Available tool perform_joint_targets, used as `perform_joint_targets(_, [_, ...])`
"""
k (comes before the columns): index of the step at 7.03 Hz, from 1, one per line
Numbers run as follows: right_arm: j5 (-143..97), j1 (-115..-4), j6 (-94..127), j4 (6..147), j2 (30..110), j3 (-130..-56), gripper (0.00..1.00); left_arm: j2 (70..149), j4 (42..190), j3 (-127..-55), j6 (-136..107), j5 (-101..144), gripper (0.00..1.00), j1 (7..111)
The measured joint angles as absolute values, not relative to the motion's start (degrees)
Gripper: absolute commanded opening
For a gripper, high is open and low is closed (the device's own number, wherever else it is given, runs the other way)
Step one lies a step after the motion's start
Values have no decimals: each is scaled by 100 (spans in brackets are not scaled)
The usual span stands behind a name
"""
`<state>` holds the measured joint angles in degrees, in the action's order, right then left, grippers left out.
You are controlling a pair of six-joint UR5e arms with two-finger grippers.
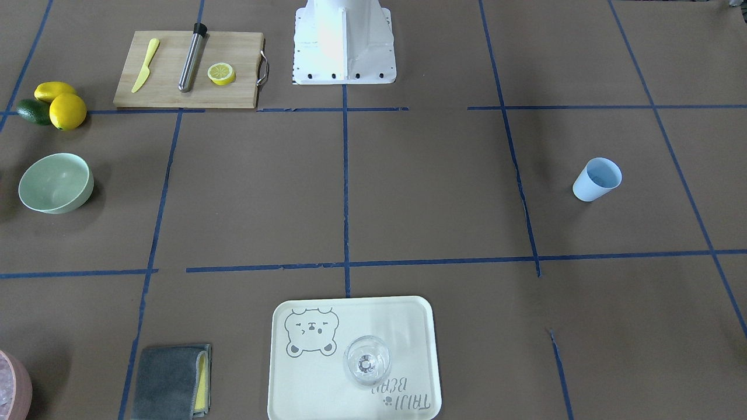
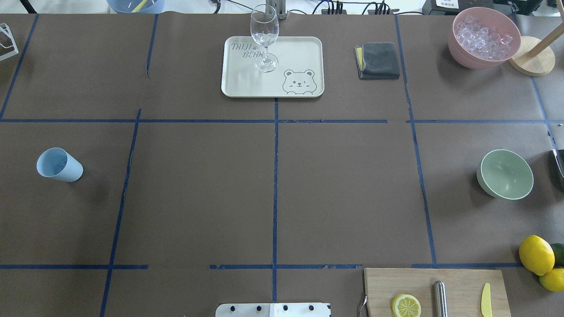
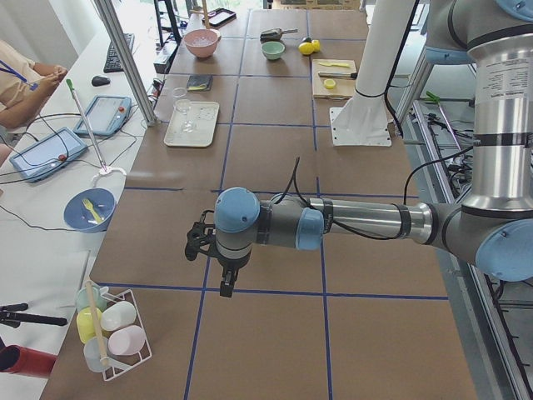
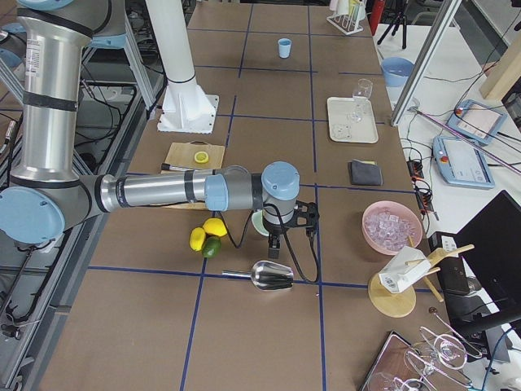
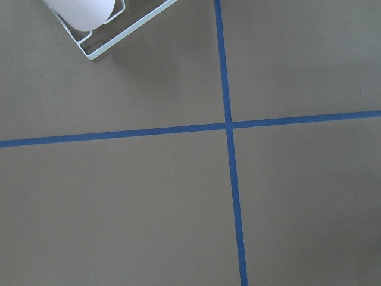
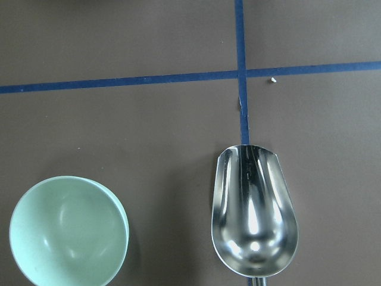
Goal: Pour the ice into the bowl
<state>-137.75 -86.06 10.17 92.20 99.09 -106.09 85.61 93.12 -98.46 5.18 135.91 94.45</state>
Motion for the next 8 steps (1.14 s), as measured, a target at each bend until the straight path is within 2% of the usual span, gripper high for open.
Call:
perform_joint_targets(5, [-14057, -8573, 1032, 9089, 9919, -10645, 100, 8515, 9199, -10135, 735, 13424, 100, 9376])
perform_joint_targets(8, [-14175, -7901, 1660, 8316, 9923, -10578, 100, 8513, 9194, -10180, 741, 13412, 100, 9350])
